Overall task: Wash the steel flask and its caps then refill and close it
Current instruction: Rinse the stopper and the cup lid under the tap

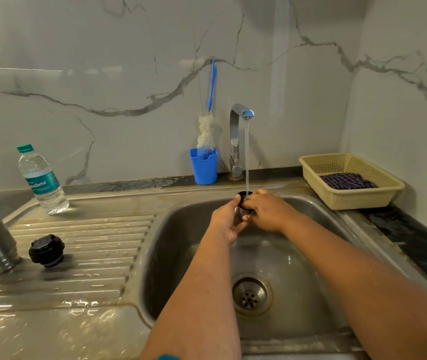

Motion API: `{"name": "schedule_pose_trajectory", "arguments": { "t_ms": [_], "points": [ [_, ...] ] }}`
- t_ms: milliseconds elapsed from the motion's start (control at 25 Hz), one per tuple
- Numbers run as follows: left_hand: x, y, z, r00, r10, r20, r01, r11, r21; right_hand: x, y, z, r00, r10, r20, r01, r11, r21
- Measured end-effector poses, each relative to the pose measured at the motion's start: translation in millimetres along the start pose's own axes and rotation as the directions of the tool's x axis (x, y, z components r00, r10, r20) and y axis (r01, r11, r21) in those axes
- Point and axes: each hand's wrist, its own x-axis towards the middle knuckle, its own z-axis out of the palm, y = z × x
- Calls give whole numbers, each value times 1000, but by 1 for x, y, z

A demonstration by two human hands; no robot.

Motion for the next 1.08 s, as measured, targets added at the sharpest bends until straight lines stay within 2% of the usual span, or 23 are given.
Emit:
{"name": "schedule_pose_trajectory", "arguments": {
  "t_ms": [160,320,400,480,520,640,680,840,960,1080],
  "points": [
    [1,-4,1,999,36,-3,-36,999,39,3,-2,4,991,96,89,-103,992,70],
    [-1,0,2,1000,8,-11,-9,998,-55,3,-7,0,999,31,-13,-31,999,-23],
    [-2,1,2,1000,-3,-23,2,999,-45,3,-9,1,1000,27,9,-26,998,-55],
    [-1,-1,3,999,-18,-32,18,1000,-3,2,-11,2,997,65,49,-65,998,7],
    [-1,-1,3,999,-25,-35,25,1000,5,2,-10,1,997,75,25,-76,996,40],
    [-5,2,3,996,-91,-12,92,995,28,3,-4,-3,978,80,-195,-54,990,134],
    [-5,3,3,993,-116,-1,116,992,40,4,-3,-6,972,76,-222,-41,987,158],
    [-3,1,2,988,-155,11,154,986,69,2,-7,-10,998,31,-62,-22,990,138],
    [-2,0,2,988,-149,41,147,988,36,0,-4,-10,990,86,-110,-57,966,251],
    [-3,1,1,991,-107,82,112,992,-60,1,2,-13,960,249,-129,-173,889,424]
  ]
}}
